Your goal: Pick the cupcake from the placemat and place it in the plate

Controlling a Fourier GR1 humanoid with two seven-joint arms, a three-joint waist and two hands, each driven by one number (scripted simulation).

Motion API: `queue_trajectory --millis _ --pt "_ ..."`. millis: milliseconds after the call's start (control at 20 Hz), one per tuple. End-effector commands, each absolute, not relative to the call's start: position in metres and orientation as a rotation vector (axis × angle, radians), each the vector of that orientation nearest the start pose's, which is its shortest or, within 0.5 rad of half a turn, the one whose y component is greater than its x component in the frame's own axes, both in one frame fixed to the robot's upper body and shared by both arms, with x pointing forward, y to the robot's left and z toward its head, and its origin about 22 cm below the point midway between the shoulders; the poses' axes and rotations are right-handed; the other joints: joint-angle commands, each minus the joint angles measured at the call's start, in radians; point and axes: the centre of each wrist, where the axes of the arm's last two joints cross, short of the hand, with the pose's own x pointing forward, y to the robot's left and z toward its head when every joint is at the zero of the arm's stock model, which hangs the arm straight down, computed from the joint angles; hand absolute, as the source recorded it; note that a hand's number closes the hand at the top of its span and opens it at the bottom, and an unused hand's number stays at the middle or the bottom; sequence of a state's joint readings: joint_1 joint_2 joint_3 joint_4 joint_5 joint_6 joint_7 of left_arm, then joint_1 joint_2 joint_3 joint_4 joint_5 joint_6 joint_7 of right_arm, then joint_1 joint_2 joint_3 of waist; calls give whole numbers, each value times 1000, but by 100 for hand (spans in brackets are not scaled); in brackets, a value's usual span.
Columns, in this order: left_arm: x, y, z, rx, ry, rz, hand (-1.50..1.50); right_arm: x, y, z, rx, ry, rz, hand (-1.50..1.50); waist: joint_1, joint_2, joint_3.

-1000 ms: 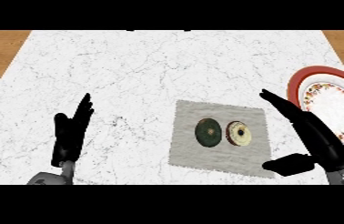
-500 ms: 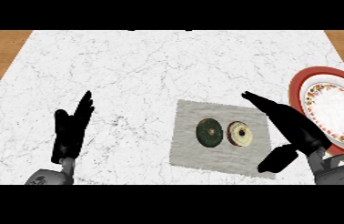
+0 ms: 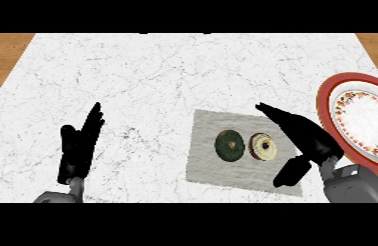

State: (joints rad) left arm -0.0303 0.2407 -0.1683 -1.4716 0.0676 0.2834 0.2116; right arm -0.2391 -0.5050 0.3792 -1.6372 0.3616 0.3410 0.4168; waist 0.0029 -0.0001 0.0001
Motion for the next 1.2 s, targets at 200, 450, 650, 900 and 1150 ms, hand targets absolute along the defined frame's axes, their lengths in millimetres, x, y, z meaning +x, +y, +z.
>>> queue_trajectory --millis 200,450,650,900,1150 --pt "259 255 4 254 -1287 -31 0 274 -222 85 -408 -1143 1186 -150 -3 -1 0" --pt "256 262 -21 258 -1279 -33 0 272 -238 45 -398 -1100 1204 -150 -4 0 0" --pt "246 239 -20 239 -1292 -41 0 274 -199 35 -410 -1095 1205 -150 -1 0 0" --pt "247 246 -8 261 -1301 -35 0 283 -245 45 -420 -1144 1274 150 -1 0 0" --pt "260 235 -14 259 -1281 -44 0 280 -228 20 -473 -1213 1290 150 -3 0 0"
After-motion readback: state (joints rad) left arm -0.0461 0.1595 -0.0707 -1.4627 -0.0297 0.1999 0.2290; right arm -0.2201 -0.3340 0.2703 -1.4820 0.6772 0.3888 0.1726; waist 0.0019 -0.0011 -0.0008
